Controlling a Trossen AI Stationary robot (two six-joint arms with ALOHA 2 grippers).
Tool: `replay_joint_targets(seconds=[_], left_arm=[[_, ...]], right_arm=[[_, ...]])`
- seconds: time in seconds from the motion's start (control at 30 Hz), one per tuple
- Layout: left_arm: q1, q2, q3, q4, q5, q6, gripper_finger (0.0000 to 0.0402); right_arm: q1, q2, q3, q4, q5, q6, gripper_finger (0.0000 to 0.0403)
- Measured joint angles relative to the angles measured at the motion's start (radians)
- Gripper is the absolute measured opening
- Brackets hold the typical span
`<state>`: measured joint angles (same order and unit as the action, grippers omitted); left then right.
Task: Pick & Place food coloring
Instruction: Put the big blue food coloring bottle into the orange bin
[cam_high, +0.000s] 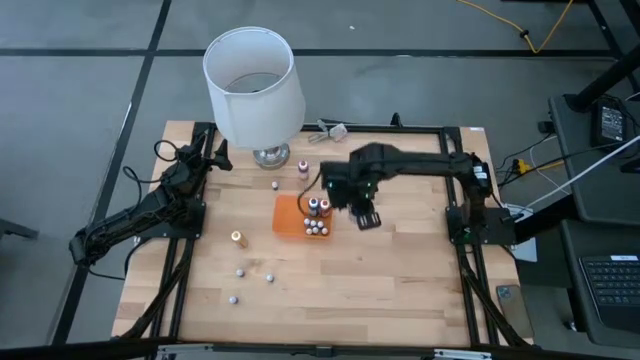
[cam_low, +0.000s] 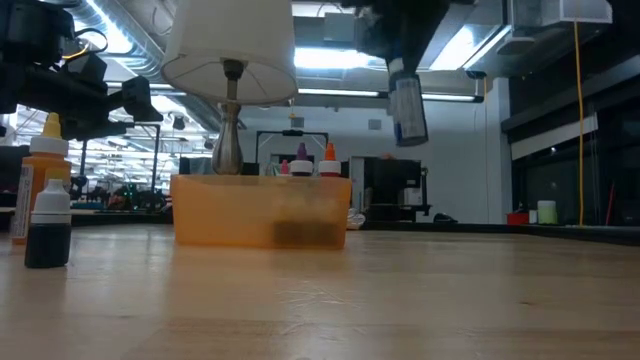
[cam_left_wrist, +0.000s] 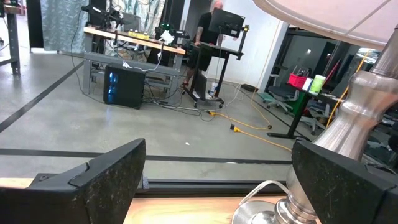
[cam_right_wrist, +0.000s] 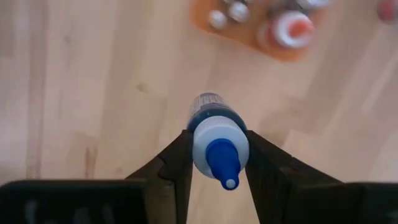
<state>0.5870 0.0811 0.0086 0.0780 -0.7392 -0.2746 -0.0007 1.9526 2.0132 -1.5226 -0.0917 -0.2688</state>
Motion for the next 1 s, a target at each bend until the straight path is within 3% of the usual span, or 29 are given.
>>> replay_joint_targets(seconds=[0.23, 0.6, 0.9, 1.0], left_arm=[[0.0, 0.0, 0.0, 0.0, 0.0, 0.0, 0.0391], [0.0, 0.0, 0.0, -0.001, 0.0, 0.0, 0.0391], [0.0, 0.0, 0.0, -0.001, 0.0, 0.0, 0.0391], [0.0, 0.0, 0.0, -0.001, 0.0, 0.0, 0.0391]], right_arm=[[0.091, 0.018, -0.001, 0.144, -0.066, 0.0, 0.0125], [0.097, 0.079, 0.0, 0.437, -0.057, -0.078, 0.0126], [0.045, 0.157, -0.001, 0.593, 0.113, -0.139, 0.0126], [0.017, 0.175, -0.001, 0.61, 0.123, -0.156, 0.0126]])
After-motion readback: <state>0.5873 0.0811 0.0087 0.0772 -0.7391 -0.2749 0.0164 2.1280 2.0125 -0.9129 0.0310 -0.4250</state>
